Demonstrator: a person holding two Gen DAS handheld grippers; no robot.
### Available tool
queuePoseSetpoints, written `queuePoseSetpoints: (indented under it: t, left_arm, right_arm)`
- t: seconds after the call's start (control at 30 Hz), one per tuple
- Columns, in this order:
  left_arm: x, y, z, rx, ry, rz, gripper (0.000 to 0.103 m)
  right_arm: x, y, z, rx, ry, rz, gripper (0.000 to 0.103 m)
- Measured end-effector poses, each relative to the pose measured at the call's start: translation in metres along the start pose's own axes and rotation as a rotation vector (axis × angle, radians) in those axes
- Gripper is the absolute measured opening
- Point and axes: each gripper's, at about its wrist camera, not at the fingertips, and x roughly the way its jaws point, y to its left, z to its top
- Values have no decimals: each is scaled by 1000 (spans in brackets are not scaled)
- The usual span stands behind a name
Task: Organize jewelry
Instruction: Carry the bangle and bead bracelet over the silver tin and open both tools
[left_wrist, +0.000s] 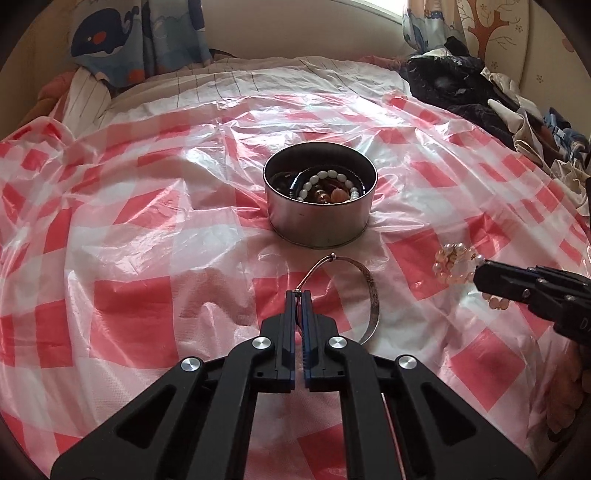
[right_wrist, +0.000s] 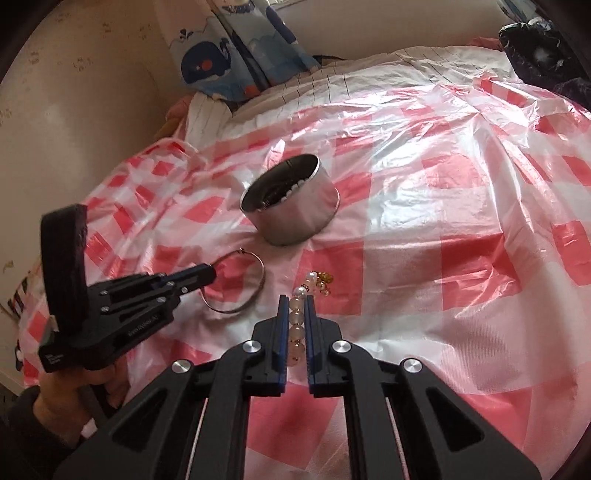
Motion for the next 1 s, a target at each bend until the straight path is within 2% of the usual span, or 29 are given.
queuePoseSetpoints:
  t: [0.17, 0.4, 0.77, 1.0]
  left_arm:
    - [0, -2, -1, 18, -5, 12, 3]
    - [-12, -7, 1, 61, -42, 53, 3]
    - [-33, -9, 14, 49, -101, -7, 3]
    - [-39, -2, 34, 25, -132, -23, 3]
  right_arm:
    - [-11, 3, 6, 2, -56, 41, 8]
    - [-14, 2, 8, 1, -80, 26, 8]
    - [-22, 12, 18, -33, -174, 41, 8]
    - [-12, 22, 33, -52, -183, 61, 8]
